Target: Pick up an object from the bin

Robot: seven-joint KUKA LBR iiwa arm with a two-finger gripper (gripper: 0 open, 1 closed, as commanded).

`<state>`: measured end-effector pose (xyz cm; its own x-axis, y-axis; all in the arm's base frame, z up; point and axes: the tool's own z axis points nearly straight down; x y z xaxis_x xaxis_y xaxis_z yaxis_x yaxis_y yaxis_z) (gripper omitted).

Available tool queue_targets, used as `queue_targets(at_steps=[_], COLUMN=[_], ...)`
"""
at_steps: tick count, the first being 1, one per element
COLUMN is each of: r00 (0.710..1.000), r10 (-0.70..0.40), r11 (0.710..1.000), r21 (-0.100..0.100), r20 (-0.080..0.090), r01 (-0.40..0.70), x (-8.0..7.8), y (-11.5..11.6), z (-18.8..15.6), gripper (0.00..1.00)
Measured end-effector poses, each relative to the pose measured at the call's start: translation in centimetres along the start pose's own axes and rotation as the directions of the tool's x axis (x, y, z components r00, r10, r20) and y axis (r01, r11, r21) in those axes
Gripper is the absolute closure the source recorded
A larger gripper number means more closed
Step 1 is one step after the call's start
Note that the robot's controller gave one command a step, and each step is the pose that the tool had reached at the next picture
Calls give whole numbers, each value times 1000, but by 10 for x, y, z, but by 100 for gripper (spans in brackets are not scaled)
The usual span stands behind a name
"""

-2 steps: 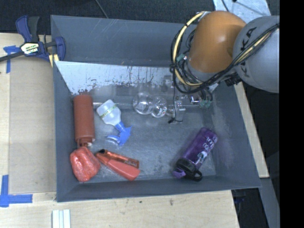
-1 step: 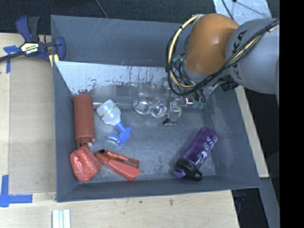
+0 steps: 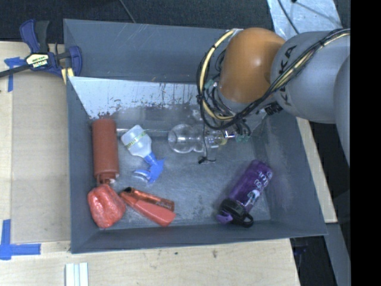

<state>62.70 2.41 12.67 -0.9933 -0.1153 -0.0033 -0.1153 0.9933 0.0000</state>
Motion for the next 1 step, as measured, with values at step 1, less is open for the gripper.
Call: queue_targets(at_steps=[1], r00=[947], r10=[322], r11=[947], r21=[1], r20=[-4], r01=[-322], x=[-3], y=[25], z=[53], gripper=[0])
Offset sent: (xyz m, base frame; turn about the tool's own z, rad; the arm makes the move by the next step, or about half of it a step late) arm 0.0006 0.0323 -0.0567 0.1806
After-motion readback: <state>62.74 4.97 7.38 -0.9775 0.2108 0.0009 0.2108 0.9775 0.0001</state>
